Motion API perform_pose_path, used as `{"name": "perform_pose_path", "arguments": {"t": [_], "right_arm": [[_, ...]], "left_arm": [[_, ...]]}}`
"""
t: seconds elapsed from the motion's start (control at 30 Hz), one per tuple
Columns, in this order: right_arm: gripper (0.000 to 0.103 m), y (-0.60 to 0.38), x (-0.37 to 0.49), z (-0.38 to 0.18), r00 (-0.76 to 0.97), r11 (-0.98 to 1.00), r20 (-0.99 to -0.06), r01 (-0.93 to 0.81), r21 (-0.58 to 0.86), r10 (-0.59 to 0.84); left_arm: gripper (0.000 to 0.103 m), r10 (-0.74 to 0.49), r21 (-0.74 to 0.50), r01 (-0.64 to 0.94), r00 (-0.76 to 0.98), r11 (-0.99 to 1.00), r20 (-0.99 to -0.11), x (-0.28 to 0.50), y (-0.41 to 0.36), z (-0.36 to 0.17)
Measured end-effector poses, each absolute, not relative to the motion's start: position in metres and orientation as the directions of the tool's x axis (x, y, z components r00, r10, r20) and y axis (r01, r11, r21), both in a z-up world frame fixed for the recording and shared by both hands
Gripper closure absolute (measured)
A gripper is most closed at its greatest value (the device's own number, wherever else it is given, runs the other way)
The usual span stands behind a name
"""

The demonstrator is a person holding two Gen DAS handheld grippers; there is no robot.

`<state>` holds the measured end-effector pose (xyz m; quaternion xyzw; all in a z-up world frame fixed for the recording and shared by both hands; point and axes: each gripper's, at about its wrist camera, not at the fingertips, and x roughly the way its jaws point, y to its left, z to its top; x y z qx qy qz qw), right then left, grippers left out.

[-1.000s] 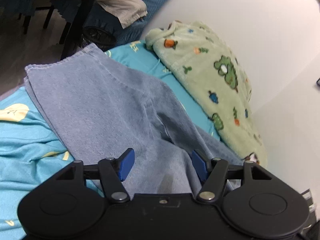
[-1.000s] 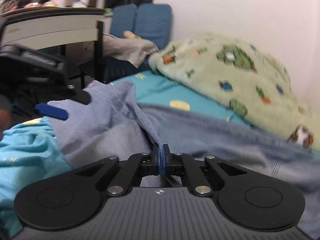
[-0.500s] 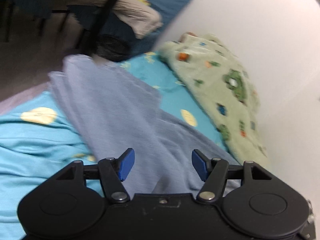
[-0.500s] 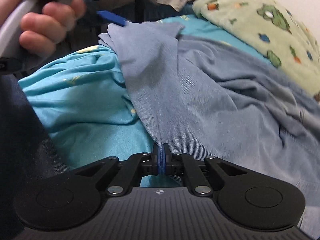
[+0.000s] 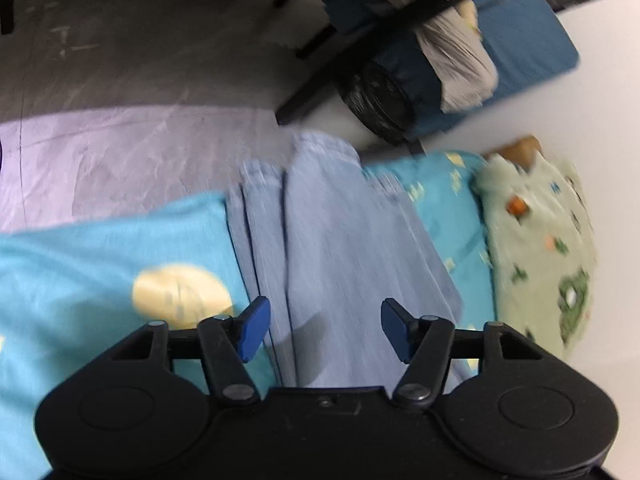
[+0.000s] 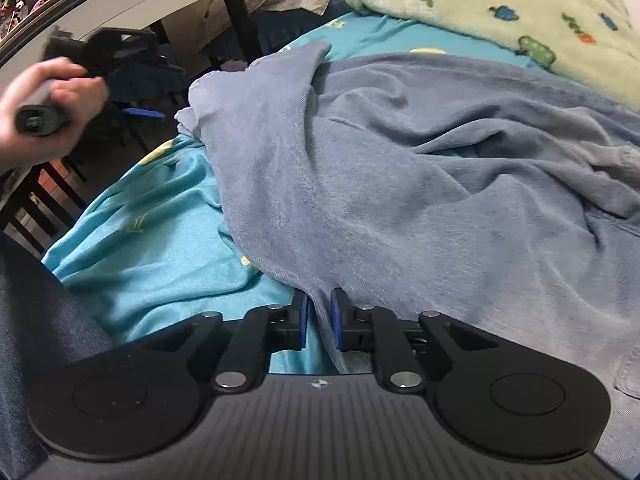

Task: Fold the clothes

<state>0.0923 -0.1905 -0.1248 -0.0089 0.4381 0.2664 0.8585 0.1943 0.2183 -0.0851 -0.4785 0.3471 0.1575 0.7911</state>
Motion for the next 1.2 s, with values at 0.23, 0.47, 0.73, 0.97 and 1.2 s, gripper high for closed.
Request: {"name": "perform_pose_path", "arguments": {"t": [0.23,0.47,0.73,0.97,1.2], "right_arm": [[0.083,-0.189,0.104,-0.131,0.433,0.844,-0.761,-0.460,0.274,0.483],[0.066,-0.188,0.108,-0.136,0.407,0.834,-0.760,-0.456,0.311,0.506],[0.063,-0.186,0.110,-0.139,0.399,0.834,-0.762,-0.448,0.322,0.509],[0.062,-0.185,0.110,-0.140,0.401,0.829,-0.761,-0.465,0.310,0.510],[0.062,-0.187,0.114,-0.138,0.404,0.833,-0.758,-0.450,0.323,0.512]], "left_arm": [[0.053,-0.045,-0.644,-0.544,0.744,0.538,-0.667,0.234,0.247,-0.099],[0.053,-0.005,-0.563,-0.631,0.664,0.534,-0.748,0.238,0.248,-0.122],[0.053,-0.054,-0.596,-0.553,0.706,0.582,-0.707,0.258,0.248,-0.129],[0.088,-0.044,-0.614,-0.532,0.734,0.583,-0.678,0.269,0.251,-0.131],[0.100,-0.003,-0.707,-0.489,0.821,0.510,-0.571,0.206,0.257,-0.060]]}}
